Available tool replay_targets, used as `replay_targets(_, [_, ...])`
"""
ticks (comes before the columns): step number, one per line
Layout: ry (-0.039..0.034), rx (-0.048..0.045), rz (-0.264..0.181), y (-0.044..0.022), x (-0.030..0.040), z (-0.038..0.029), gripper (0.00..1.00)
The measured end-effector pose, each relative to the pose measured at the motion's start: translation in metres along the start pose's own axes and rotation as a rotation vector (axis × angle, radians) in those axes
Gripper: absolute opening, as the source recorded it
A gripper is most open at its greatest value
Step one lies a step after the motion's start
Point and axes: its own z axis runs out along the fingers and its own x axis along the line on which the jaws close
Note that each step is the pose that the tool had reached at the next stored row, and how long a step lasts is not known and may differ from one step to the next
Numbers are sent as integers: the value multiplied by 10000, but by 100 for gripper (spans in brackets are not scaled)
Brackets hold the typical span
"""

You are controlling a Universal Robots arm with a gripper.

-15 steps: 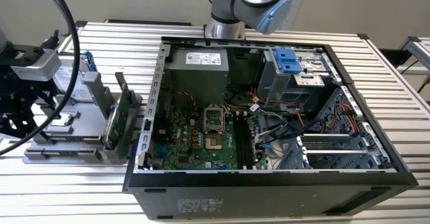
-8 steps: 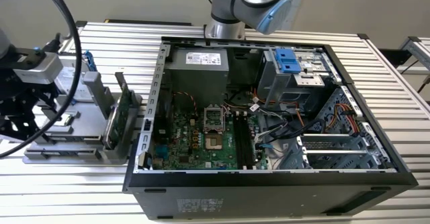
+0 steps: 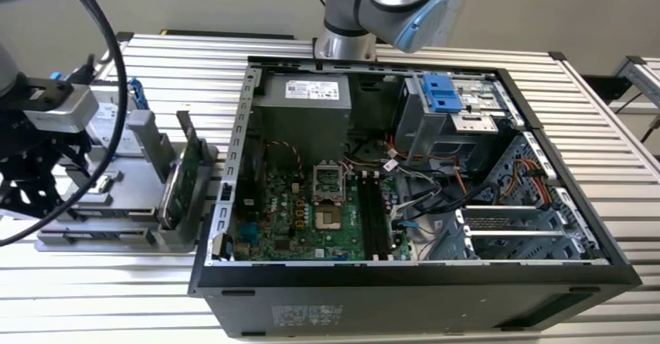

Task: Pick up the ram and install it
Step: 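Pick up the ram and move it above insertion slot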

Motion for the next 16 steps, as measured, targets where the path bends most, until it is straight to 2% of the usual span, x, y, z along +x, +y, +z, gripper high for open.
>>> replay_targets(16, [-15,0,-1,-3,1,91,100])
